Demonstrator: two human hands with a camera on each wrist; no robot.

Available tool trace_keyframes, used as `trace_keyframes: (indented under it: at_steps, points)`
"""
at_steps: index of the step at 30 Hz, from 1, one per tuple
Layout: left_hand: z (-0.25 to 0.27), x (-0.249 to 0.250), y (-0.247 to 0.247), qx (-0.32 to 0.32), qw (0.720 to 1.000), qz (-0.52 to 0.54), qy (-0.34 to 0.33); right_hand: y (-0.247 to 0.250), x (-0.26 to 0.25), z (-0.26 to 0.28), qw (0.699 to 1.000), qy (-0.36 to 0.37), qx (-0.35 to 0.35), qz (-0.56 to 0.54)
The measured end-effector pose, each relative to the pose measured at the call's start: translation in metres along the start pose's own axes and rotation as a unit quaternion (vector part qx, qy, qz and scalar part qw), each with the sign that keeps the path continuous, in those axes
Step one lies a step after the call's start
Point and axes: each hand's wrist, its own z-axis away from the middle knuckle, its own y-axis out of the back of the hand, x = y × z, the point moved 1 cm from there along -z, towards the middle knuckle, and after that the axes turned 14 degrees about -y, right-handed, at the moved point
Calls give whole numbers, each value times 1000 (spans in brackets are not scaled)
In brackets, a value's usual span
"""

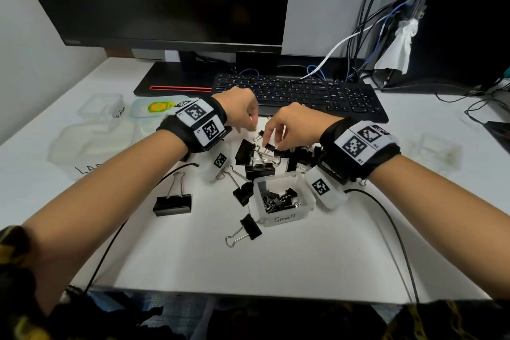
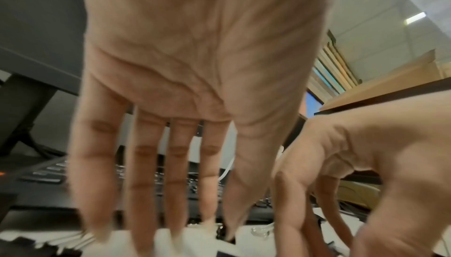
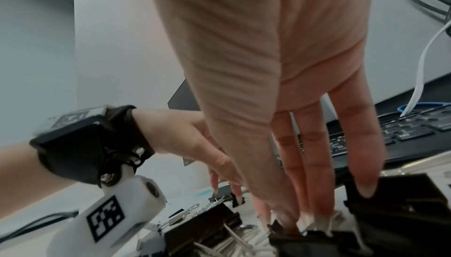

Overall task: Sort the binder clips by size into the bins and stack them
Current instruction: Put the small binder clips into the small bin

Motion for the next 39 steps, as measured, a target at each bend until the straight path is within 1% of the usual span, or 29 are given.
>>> trace_keyframes:
  at_steps: [2, 3, 5, 7, 9, 13, 16, 18, 21, 25, 28, 31, 33, 35, 37, 39]
  points:
    - [-3, 2, -2, -16, 998, 35, -44, 1, 0, 1, 1000, -9, 21, 20]
    - [-6, 3, -4, -32, 997, 34, -63, 2, -1, 1, 999, -12, 34, 34]
    - [-11, 4, -8, -55, 995, -3, -81, 4, 0, 1, 998, -18, 47, 48]
    - [-18, 5, -11, -42, 995, -40, -77, 3, -1, -1, 998, -26, 40, 41]
    - [-22, 7, -10, -28, 996, -56, -66, 2, 0, -4, 998, -39, 29, 35]
    - [-24, 12, -10, -36, 995, -73, -61, -2, 1, -4, 998, -41, 35, 39]
    - [-21, 12, -10, -34, 995, -69, -67, -6, 1, 0, 997, -34, 52, 49]
    - [-17, 11, -4, -28, 997, -35, -61, -7, 1, 1, 997, -32, 60, 46]
    - [-4, 9, 6, -4, 998, 11, -57, -6, 2, 1, 998, -18, 55, 32]
    - [25, 15, 12, 48, 993, 66, -87, -5, 1, 2, 997, -14, 53, 51]
    - [46, 25, 12, 91, 988, 57, -114, -5, 0, 5, 996, -21, 61, 64]
    - [65, 40, 12, 122, 977, 61, -161, -5, 1, 8, 994, -22, 82, 63]
    - [77, 52, 9, 113, 970, 88, -198, -4, 3, 11, 992, -23, 107, 63]
    - [85, 63, 2, 91, 967, 99, -217, -2, 6, 13, 990, -28, 123, 57]
    - [87, 68, -9, 68, 970, 77, -219, 1, 9, 15, 990, -24, 129, 46]
    - [88, 72, -21, 49, 975, 26, -217, 4, 11, 18, 991, -20, 130, 30]
